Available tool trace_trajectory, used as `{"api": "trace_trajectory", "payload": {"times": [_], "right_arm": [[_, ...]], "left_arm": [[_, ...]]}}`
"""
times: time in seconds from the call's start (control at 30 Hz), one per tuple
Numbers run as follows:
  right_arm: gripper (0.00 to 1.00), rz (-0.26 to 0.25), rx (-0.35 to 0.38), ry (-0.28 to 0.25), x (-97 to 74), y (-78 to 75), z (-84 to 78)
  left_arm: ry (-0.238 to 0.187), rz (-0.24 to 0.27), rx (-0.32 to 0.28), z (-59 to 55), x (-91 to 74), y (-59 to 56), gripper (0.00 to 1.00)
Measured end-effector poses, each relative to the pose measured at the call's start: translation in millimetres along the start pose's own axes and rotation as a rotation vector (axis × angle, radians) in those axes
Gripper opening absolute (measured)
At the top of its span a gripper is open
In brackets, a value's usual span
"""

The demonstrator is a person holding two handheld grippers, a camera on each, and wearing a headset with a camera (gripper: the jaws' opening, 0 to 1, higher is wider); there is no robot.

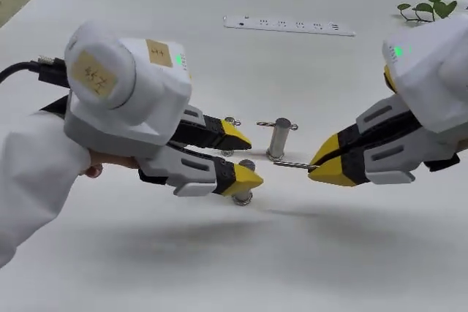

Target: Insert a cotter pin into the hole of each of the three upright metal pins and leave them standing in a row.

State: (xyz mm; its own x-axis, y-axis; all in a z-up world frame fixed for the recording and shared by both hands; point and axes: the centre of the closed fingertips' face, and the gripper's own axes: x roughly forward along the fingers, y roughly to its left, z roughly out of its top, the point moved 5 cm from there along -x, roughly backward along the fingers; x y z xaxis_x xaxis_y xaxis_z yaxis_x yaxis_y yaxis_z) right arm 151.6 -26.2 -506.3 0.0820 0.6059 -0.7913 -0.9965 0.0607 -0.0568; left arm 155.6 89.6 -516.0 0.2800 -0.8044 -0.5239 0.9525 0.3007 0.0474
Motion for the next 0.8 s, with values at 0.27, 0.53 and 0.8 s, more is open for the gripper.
{"api": "trace_trajectory", "payload": {"times": [0.27,0.53,0.8], "right_arm": [[0.00,0.016,-0.003,0.012,11.3,-3.8,-5.2],[0.00,0.023,0.004,0.013,15.2,-5.4,-6.7],[0.00,0.024,0.000,0.022,20.5,-5.1,-6.0]], "left_arm": [[0.023,-0.026,-0.010,-6.3,4.4,-0.5,0.19],[0.033,-0.041,-0.021,-7.9,6.1,3.7,0.10],[0.027,-0.058,-0.023,-8.4,6.5,3.3,0.10]]}}
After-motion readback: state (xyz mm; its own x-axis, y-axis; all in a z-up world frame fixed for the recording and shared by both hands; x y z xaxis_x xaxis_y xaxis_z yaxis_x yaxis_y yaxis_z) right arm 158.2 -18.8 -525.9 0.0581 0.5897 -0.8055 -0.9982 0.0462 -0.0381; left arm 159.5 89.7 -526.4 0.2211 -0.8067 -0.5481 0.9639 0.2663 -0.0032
